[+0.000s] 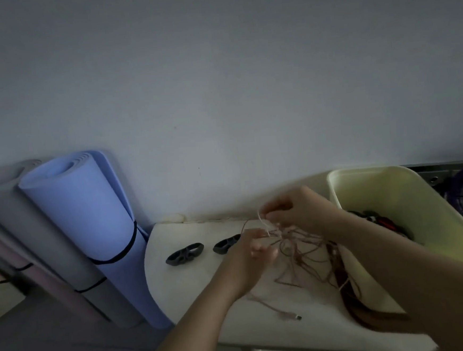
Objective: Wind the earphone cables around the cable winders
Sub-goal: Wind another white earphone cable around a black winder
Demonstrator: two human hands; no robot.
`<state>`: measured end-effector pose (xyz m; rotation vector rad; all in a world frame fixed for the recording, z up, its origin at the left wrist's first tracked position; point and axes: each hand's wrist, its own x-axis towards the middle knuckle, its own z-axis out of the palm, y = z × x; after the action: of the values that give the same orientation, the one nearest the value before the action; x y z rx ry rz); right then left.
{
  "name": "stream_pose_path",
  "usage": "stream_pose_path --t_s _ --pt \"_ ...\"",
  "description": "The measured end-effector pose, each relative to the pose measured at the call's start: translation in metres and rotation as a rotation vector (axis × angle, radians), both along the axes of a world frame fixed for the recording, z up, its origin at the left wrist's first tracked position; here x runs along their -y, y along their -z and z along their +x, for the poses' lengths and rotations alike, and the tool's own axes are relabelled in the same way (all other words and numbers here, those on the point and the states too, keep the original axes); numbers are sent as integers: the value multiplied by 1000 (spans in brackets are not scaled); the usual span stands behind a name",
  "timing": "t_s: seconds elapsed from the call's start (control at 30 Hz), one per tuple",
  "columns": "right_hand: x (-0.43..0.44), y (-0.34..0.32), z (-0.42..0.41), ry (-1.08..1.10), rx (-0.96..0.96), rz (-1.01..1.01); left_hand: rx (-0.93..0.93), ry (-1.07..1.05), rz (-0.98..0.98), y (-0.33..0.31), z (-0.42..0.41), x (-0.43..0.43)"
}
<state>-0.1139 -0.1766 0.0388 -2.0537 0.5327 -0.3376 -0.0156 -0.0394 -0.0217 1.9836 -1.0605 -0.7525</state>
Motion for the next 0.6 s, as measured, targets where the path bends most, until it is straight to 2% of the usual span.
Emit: stream_pose_path --t_s 0.13,0.17,0.23,0.4,0.6 --pt "2 -38 -3 80 276 318 21 -69 -180 -28 7 9" --pt "3 -47 -2 83 315 345 -2 -86 -217 -37 9 12" --pt "4 -64 -1 85 346 292 -46 -91 -246 -53 12 18" --pt "6 -114 5 76 409 165 132 -51 -198 -95 15 31" --pt "2 -174 8 23 480 27 168 -79 -289 -162 16 48"
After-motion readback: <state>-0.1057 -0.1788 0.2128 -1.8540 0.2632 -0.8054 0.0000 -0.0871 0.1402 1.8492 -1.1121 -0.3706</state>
